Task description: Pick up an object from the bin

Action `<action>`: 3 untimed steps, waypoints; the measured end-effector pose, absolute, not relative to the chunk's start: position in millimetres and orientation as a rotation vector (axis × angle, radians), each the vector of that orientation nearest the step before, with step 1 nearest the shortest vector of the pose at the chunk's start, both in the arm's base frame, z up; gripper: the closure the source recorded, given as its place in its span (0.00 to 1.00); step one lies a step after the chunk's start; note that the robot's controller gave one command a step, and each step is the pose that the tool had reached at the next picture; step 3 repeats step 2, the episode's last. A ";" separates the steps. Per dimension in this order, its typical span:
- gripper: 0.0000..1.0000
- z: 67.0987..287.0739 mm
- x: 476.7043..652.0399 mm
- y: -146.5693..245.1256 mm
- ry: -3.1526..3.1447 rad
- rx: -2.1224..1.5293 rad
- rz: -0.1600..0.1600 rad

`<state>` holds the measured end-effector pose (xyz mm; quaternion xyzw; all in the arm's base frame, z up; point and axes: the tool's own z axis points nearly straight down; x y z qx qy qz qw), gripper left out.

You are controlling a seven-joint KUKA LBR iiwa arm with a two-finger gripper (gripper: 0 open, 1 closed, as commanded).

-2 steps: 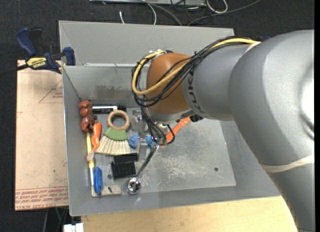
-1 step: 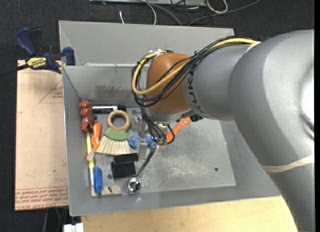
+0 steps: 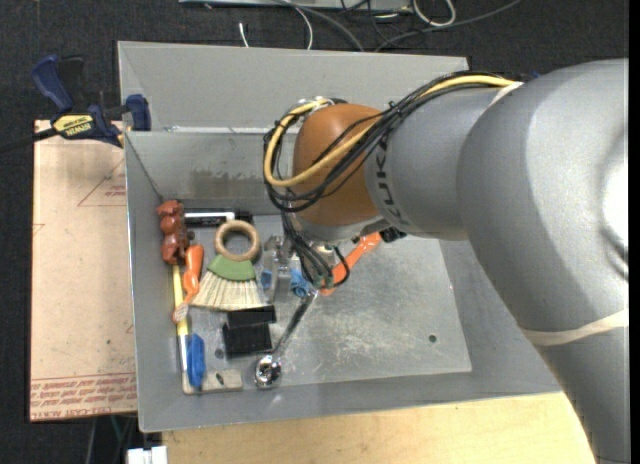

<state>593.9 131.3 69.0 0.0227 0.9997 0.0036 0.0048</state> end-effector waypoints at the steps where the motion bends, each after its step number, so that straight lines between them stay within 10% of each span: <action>1: 1.00 69.2 594.0 131.3 3.131 0.071 0.011; 3: 1.00 92.8 593.3 131.1 3.132 0.073 0.012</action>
Offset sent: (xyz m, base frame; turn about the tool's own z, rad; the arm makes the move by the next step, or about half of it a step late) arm 0.0001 -0.0001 0.0379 0.0001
